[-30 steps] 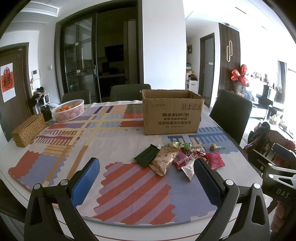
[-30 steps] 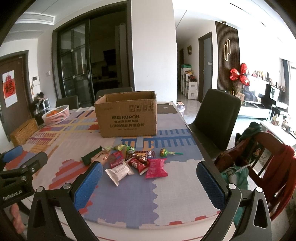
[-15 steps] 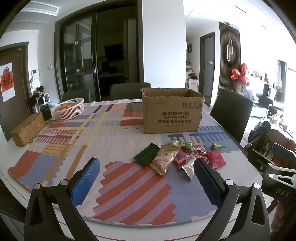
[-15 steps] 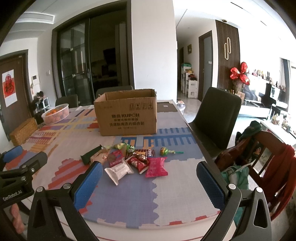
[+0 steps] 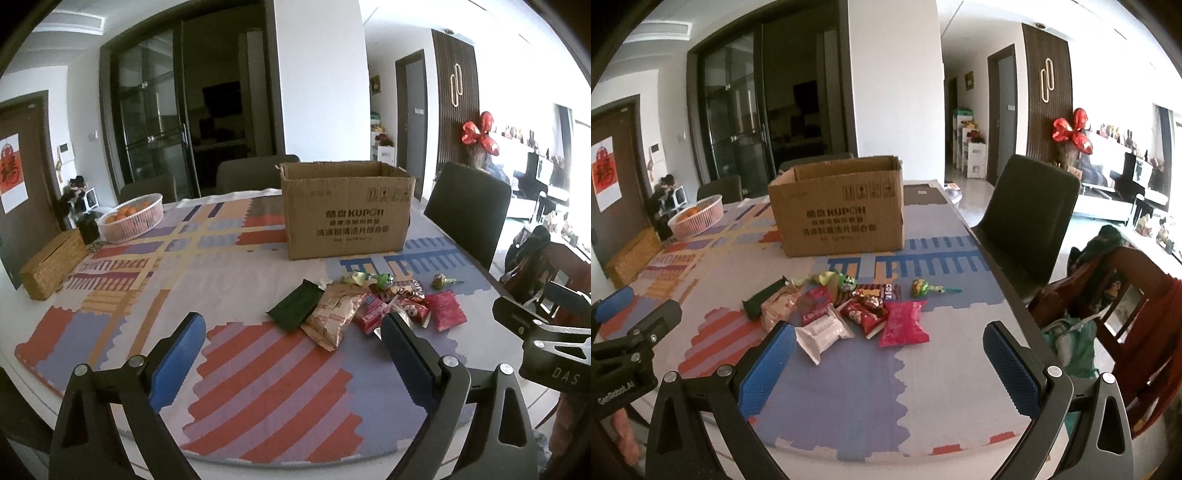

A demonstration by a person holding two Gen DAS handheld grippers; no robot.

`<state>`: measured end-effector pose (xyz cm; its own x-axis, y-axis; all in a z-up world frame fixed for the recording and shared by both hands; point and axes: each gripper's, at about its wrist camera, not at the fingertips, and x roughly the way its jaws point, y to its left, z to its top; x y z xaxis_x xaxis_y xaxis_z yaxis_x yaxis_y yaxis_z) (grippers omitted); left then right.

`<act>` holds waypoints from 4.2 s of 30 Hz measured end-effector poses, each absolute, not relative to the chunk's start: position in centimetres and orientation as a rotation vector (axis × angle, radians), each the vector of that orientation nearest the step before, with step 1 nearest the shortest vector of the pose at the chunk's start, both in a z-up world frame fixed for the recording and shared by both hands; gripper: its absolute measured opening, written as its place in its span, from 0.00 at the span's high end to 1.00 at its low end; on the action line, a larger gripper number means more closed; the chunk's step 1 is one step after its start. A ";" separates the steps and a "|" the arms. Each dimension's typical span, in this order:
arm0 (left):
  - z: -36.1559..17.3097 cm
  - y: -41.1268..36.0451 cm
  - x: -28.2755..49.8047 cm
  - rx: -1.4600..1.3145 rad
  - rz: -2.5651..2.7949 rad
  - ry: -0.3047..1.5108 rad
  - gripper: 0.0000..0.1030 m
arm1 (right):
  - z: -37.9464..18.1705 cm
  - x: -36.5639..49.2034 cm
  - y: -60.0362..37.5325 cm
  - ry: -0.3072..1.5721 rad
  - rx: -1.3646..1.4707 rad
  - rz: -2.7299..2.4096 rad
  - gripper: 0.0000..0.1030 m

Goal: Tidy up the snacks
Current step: 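Grasp the beige biscuit packet with the left tool while the right tool grasps the red wafer packet, then carry both packets into the cardboard box and open both tools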

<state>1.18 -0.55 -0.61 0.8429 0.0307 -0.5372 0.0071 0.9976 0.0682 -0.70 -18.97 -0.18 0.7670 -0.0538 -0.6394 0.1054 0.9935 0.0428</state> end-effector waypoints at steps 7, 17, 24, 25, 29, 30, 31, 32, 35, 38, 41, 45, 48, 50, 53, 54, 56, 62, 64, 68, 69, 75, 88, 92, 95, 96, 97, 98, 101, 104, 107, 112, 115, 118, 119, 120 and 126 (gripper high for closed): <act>-2.0 -0.8 4.4 0.085 -0.008 0.614 0.15 | -1.8 1.7 -19.3 0.736 0.073 -0.082 0.03; -4.5 -1.3 8.9 0.105 -0.055 0.696 0.26 | -4.7 5.8 -20.2 0.828 0.087 -0.095 0.14; -6.8 -1.3 11.7 0.092 -0.096 0.791 0.32 | -6.9 8.2 -20.5 0.903 0.088 -0.089 0.22; -7.1 -1.4 12.0 0.089 -0.104 0.800 0.32 | -7.2 8.5 -20.6 0.913 0.089 -0.087 0.24; -8.1 -1.8 13.0 0.100 -0.134 0.832 0.33 | -8.2 9.5 -20.8 0.947 0.101 -0.086 0.28; -8.4 -1.9 13.2 0.104 -0.139 0.838 0.33 | -8.5 9.8 -20.9 0.955 0.104 -0.085 0.29; -8.6 -2.0 13.5 0.107 -0.148 0.845 0.33 | -8.7 10.0 -20.9 0.960 0.107 -0.084 0.30; -8.9 -2.1 13.7 0.113 -0.154 0.853 0.33 | -8.9 10.2 -20.9 0.966 0.110 -0.084 0.31; -9.5 -2.2 14.3 0.122 -0.168 0.869 0.33 | -9.6 10.8 -21.0 0.985 0.116 -0.079 0.33; -9.9 -2.4 15.0 0.122 -0.182 0.885 0.34 | -10.1 11.4 -21.0 1.002 0.119 -0.073 0.36; -10.3 -2.5 15.6 0.111 -0.205 0.906 0.39 | -10.5 11.8 -21.1 1.016 0.126 -0.070 0.38; -10.7 -2.6 16.3 0.091 -0.227 0.933 0.46 | -10.8 12.3 -21.3 1.029 0.138 -0.069 0.43; -10.7 -2.8 16.6 0.088 -0.232 0.936 0.51 | -10.7 12.4 -21.4 1.029 0.132 -0.072 0.48; -10.7 -2.9 16.6 0.086 -0.235 0.938 0.56 | -10.7 12.5 -21.5 1.034 0.126 -0.081 0.51; -10.7 -3.0 16.6 0.081 -0.239 0.945 0.59 | -11.0 12.7 -21.8 1.048 0.137 -0.080 0.62; -10.7 -3.0 16.6 0.076 -0.241 0.948 0.59 | -11.1 12.8 -21.8 1.051 0.139 -0.076 0.63; -10.5 -3.0 16.5 0.066 -0.239 0.950 0.60 | -11.1 12.8 -21.8 1.052 0.139 -0.074 0.65; -9.4 -2.8 15.7 0.058 -0.226 0.926 0.60 | -10.6 12.4 -21.8 1.034 0.132 -0.066 0.69; -8.8 -2.8 15.3 0.051 -0.224 0.914 0.60 | -10.0 12.1 -21.8 1.018 0.133 -0.062 0.69; -7.4 -2.6 14.7 0.039 -0.220 0.885 0.60 | -8.5 11.6 -21.6 0.982 0.136 -0.045 0.69; -7.1 -2.6 14.6 0.037 -0.219 0.876 0.60 | -8.0 11.4 -21.4 0.971 0.135 -0.037 0.69; -4.5 -2.6 14.1 0.034 -0.207 0.805 0.60 | -5.6 11.1 -20.9 0.909 0.132 0.006 0.69; 1.5 -2.1 15.9 0.017 -0.179 0.624 0.60 | -0.5 13.1 -20.3 0.767 0.126 0.081 0.69; 3.2 -1.6 17.4 -0.002 -0.186 0.584 0.60 | 1.2 14.4 -20.1 0.714 0.132 0.094 0.69; 4.6 -1.4 18.6 -0.012 -0.192 0.560 0.60 | 2.6 15.5 -19.9 0.671 0.128 0.103 0.69; 5.0 -1.3 18.9 -0.017 -0.195 0.554 0.60 | 3.0 15.8 -19.8 0.662 0.128 0.107 0.69; 5.4 -1.1 19.3 -0.023 -0.201 0.547 0.60 | 3.4 16.3 -19.8 0.650 0.130 0.111 0.69; 5.7 -1.1 19.7 -0.022 -0.203 0.541 0.60 | 3.8 16.7 -19.8 0.638 0.130 0.115 0.69; 6.8 -1.0 20.8 -0.008 -0.194 0.515 0.60 | 4.9 17.9 -19.7 0.608 0.131 0.123 0.69; 7.8 -1.0 22.1 0.004 -0.195 0.494 0.60 | 5.7 19.4 -19.6 0.593 0.121 0.127 0.69; 8.5 -1.0 23.7 0.016 -0.202 0.493 0.60 | 6.2 20.9 -19.5 0.586 0.115 0.133 0.69; 9.1 -1.1 26.8 0.041 -0.213 0.525 0.60 | 6.5 23.5 -19.8 0.598 0.109 0.127 0.69; 8.9 -1.1 28.8 0.050 -0.217 0.559 0.60 | 6.4 24.8 -19.7 0.609 0.101 0.122 0.69; 8.4 -1.1 30.7 0.054 -0.226 0.605 0.60 | 6.2 26.4 -19.6 0.629 0.080 0.122 0.69; 8.3 -1.2 31.1 0.054 -0.231 0.616 0.60 | 6.3 26.8 -19.7 0.635 0.082 0.123 0.69; 8.1 -1.1 31.8 0.051 -0.234 0.631 0.60 | 6.1 27.4 -19.7 0.643 0.084 0.126 0.69; 6.6 -0.9 35.3 0.019 -0.268 0.720 0.60 | 4.9 30.4 -19.8 0.699 0.093 0.136 0.69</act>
